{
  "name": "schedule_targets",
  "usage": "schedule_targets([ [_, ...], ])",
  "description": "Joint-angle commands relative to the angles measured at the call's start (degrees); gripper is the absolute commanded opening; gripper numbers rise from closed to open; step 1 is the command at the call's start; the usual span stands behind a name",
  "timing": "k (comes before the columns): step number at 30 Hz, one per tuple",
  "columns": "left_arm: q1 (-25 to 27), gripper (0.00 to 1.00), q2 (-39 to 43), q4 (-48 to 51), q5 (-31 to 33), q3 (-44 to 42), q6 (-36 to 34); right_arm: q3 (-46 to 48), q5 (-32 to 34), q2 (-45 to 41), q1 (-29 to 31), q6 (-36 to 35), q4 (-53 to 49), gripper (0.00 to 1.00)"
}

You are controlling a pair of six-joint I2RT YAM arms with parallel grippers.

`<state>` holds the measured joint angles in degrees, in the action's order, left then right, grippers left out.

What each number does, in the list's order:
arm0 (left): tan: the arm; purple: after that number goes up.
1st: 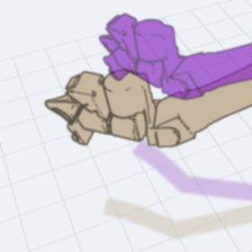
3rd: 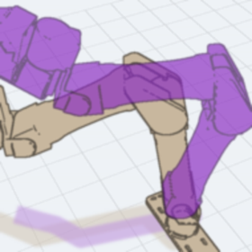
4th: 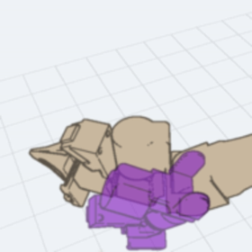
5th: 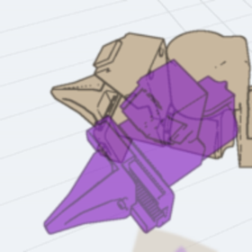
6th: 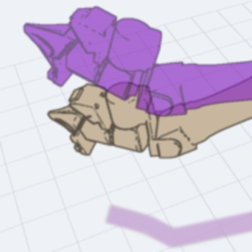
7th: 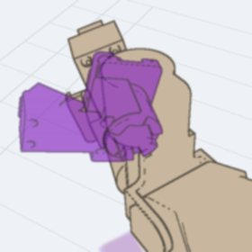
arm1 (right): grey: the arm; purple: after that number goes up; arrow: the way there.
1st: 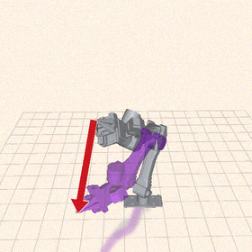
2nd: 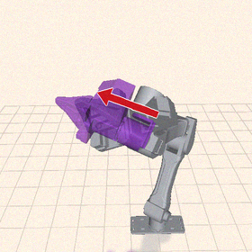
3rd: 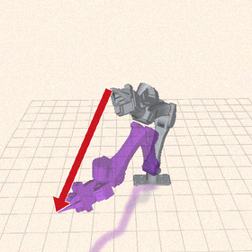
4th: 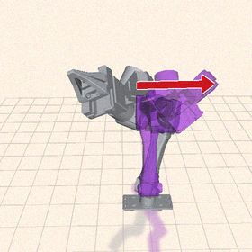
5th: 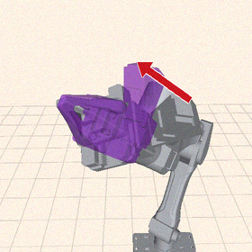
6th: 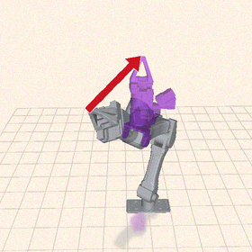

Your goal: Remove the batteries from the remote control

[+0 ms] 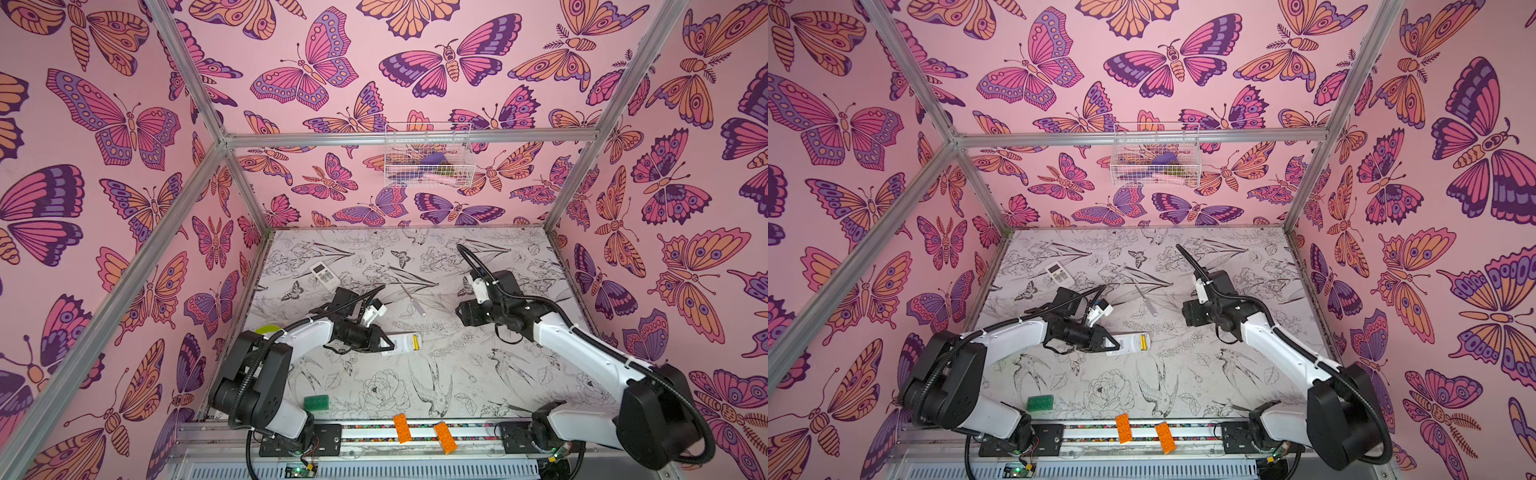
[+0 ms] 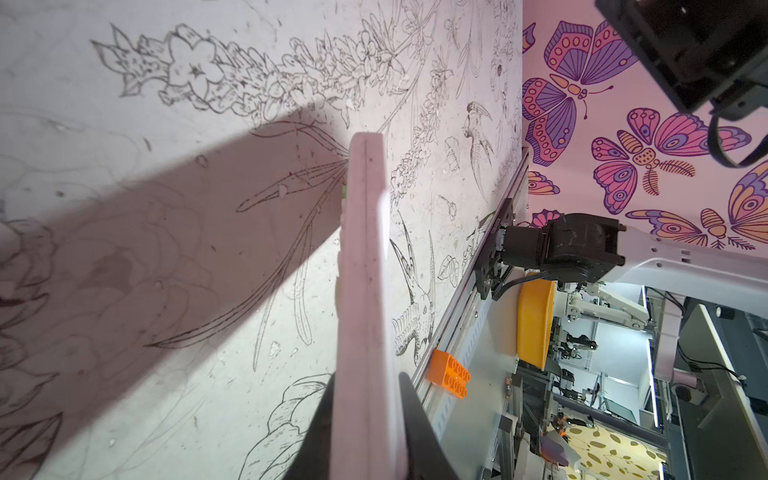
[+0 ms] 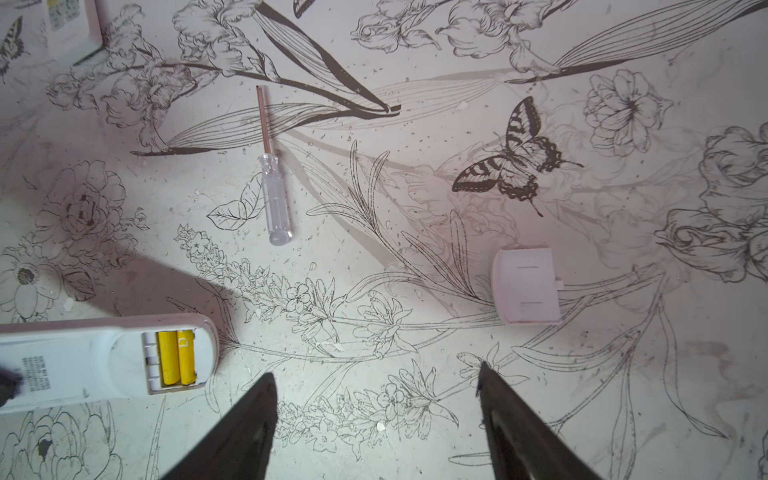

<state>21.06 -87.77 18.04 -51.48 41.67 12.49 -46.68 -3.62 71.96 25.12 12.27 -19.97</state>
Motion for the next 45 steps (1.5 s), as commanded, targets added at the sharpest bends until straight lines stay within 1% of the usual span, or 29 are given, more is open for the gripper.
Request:
schedule_targets([
  [1, 0.21, 0.07, -3.10, 1.02, -2.39, 1.79, -0.97, 3.42, -0.11, -3.86, 0.22, 1.34, 1.52, 0.76],
  [4, 0.21, 0.12, -5.47, 2.85, -2.40, 3.79, -0.79, 6.18, -4.12, -6.40, 0.19, 2.85, 2.69, 0.73],
  [7, 0.21, 0.16, -7.71, 4.01, -0.98, 5.56, -0.77, 9.43, -5.60, -9.02, 0.62, 4.44, 4.75, 0.72],
  [8, 0.22, 0.19, -8.56, 5.31, -0.01, 6.63, -1.01, 10.19, -5.86, -9.70, 0.80, 4.81, 5.17, 0.72],
  [11, 0.13, 0.37, -9.80, 8.63, 3.46, 9.15, -2.47, 11.52, -6.43, -11.22, 1.42, 5.82, 4.96, 0.71],
  [15, 0.12, 0.51, -11.76, 9.90, 5.80, 10.84, -2.56, 13.95, -7.00, -12.45, 2.12, 6.94, 7.12, 0.70],
  [18, 0.08, 0.57, -12.03, 12.61, 8.53, 13.00, -4.00, 13.56, -7.41, -12.62, 2.83, 7.25, 6.09, 0.69],
  [21, -0.05, 0.62, -12.27, 12.24, 10.86, 13.24, -4.40, 14.45, -6.56, -13.14, 3.94, 6.89, 7.28, 0.69],
  [24, -0.14, 0.66, -12.25, 14.02, 13.85, 14.43, -4.86, 14.61, -6.66, -12.50, 4.21, 7.78, 7.67, 0.68],
  [29, -0.82, 0.69, -11.40, 13.63, 17.53, 13.61, -6.43, 16.21, -5.85, -11.31, 6.23, 8.38, 10.63, 0.67],
  [33, -1.53, 0.73, -8.54, 14.67, 18.44, 13.90, -6.82, 15.31, -5.46, -9.71, 7.71, 8.95, 10.73, 0.66],
  [37, -1.81, 0.82, -4.86, 13.79, 19.59, 12.50, -7.09, 14.39, -3.85, -7.57, 8.71, 8.32, 11.96, 0.66],
  [42, -2.06, 0.93, 2.39, 13.06, 21.34, 10.00, -8.35, 9.84, -2.94, -2.72, 10.18, 7.18, 11.30, 0.64],
  [45, -2.51, 0.94, 6.92, 12.28, 21.41, 7.92, -10.11, 6.86, -2.58, 1.21, 10.47, 6.89, 11.53, 0.64],
])
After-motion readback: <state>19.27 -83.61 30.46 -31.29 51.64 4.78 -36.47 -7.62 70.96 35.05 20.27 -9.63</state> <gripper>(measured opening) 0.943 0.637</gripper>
